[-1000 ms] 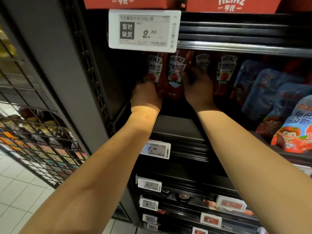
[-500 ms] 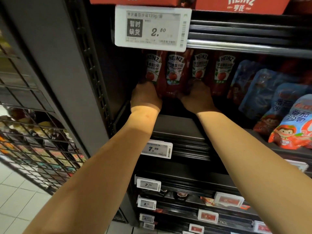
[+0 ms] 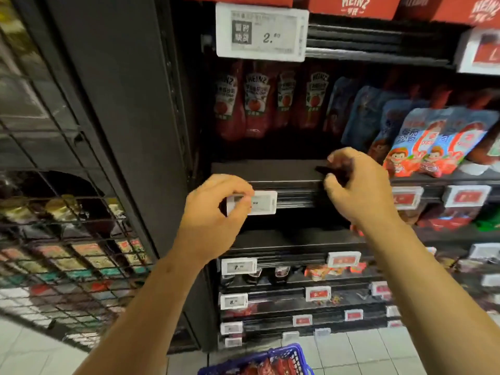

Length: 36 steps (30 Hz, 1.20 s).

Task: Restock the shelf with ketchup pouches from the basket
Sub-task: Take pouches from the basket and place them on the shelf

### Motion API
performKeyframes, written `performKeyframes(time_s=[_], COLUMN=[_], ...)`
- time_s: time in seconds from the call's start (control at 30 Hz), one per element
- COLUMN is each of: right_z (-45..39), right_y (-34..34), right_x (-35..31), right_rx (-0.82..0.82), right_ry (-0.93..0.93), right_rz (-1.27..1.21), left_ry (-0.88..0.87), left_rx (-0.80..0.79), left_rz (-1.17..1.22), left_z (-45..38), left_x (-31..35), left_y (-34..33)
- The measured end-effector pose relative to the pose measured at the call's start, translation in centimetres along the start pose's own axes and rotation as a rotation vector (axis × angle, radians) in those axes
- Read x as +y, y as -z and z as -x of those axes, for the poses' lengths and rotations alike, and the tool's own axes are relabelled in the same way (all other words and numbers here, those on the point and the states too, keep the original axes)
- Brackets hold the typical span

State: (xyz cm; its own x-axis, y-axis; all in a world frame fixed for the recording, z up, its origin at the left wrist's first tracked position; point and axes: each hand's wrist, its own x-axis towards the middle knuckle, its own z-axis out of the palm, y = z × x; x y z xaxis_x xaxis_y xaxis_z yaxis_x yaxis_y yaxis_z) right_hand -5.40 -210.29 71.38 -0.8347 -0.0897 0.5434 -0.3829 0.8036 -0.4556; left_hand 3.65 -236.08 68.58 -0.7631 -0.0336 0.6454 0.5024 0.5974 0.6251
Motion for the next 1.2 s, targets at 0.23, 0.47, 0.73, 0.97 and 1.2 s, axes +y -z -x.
performKeyframes(time_s=[0.23, 0.47, 0.73, 0.97, 1.2], right_z=[14.7, 23.9, 37.3, 47.6, 54.6], right_y=[1.7, -1.8, -4.3, -5.0, -9.3], right_x=[6.4, 12.4, 19.6, 23.4, 26.0], right_rx=[-0.032, -0.447, -0.708, -1.091, -1.249], right_ry=[-0.054, -0.424, -0.697, -0.773, -0.887], right_rz=[-0.009, -0.158, -0.256, -0.174, -0.07], left_ry=[0.267, 0.643, 1.068, 1.288, 1.467], left_rx=[-0.109, -0.318, -0.452, -0.627, -0.818], left_rz=[0.007, -0.14, -0.26, -0.297, -0.292], left_z=[10.8, 21.2, 35.0, 46.4, 56.3], left_x=[-4.4, -7.3, -2.9, -1.5, -5.6], left_y=[0.0, -5.0, -11.0, -14.8, -19.6])
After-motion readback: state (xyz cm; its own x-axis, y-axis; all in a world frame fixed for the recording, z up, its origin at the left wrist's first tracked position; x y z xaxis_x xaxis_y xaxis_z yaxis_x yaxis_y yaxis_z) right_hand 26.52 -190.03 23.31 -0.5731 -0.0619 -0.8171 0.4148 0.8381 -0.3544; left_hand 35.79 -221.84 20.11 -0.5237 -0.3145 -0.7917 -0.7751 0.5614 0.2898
